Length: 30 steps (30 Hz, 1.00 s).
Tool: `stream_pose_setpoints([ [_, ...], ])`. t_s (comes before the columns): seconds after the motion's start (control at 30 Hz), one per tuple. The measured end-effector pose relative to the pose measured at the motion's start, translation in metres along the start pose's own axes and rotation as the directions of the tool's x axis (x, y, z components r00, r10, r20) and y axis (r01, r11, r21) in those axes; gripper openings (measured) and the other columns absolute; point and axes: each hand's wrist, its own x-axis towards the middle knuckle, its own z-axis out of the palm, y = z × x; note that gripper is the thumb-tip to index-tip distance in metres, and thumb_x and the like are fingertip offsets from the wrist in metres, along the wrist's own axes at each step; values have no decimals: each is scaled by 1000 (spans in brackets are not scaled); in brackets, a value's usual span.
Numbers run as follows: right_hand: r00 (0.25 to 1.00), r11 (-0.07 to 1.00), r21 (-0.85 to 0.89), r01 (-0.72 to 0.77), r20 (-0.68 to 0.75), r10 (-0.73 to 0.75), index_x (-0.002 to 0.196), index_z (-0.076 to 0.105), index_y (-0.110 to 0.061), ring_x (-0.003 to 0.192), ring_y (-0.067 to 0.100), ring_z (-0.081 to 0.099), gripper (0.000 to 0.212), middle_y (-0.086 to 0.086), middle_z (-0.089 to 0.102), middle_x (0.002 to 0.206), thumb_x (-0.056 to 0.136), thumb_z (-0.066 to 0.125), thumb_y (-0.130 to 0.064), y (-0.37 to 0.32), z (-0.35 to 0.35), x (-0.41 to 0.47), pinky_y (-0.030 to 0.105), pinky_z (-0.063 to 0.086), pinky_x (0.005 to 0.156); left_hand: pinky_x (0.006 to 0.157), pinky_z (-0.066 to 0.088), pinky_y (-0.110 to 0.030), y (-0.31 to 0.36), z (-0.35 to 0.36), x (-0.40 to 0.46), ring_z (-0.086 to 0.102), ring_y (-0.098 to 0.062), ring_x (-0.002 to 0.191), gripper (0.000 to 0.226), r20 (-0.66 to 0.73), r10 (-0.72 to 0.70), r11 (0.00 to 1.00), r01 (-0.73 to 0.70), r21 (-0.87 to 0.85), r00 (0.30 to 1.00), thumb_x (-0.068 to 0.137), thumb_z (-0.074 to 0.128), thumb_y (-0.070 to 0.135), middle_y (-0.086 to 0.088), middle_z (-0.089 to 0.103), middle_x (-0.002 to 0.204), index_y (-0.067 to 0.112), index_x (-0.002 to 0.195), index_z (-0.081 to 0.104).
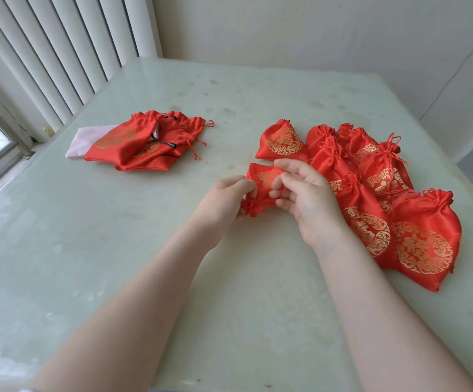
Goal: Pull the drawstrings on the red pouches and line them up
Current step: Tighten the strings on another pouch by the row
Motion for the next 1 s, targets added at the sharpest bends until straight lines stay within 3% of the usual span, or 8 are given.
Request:
stream_pose_setpoints([
  [0.13,985,986,-13,169,-33,-169,90,54,-21,53,0,49,20,-4,64,63,91,48,-2,-9,-4,-2,11,32,46,59,38,-26,-6,2,2,47,-15,56,34,71,129,933,-145,330,989,90,49,13,0,49,64,18,56,50],
  [0.27,950,953,-51,298,115,-291,92,50,-18,47,-2,46,21,11,62,71,92,46,3,-13,2,-8,8,34,48,64,31,-20,-10,2,0,45,-4,63,33,200,289,757,-351,551,936,90,49,13,2,46,79,22,59,47],
  [0.37,932,942,-70,328,185,-310,91,49,-18,44,3,40,23,6,63,70,92,46,5,-11,7,-9,12,33,45,63,35,-21,-11,2,-2,47,-15,66,33,296,352,701,-460,545,888,87,44,17,1,41,74,20,55,38],
  [0.5,939,947,-73,314,173,-298,95,50,-20,41,6,45,23,-1,66,68,92,46,3,-10,5,-9,17,35,41,62,37,-15,-13,-2,2,44,-19,70,29,316,316,730,-442,521,894,88,41,13,0,41,76,-6,70,53],
  [0.57,940,946,-79,314,163,-298,96,51,-21,45,6,50,24,-2,66,67,93,46,2,-11,3,-8,17,40,44,63,42,-22,-12,-2,1,43,-12,66,30,342,299,770,-437,465,891,84,37,17,-1,41,77,-1,63,50],
  [0.67,936,942,-102,321,183,-299,99,52,-19,52,5,54,23,-1,66,72,93,45,2,-10,4,-7,18,46,53,62,33,-12,-11,-1,0,41,-3,64,26,367,293,761,-447,470,883,78,35,22,4,37,73,17,53,37],
  [0.87,912,929,-111,353,264,-315,103,53,-16,60,6,56,23,-1,65,75,92,47,3,-9,3,-7,19,49,62,61,30,-6,-12,-2,-1,45,9,64,39,362,345,699,-495,516,866,97,45,17,3,39,71,10,58,43],
  [1.0,877,903,-158,400,352,-327,113,48,-27,73,4,59,34,-3,60,99,86,53,-8,-9,1,-5,20,49,75,67,37,-21,-16,-2,4,47,-9,68,39,282,258,845,-357,399,924,97,45,26,-3,46,77,-2,71,52],
])
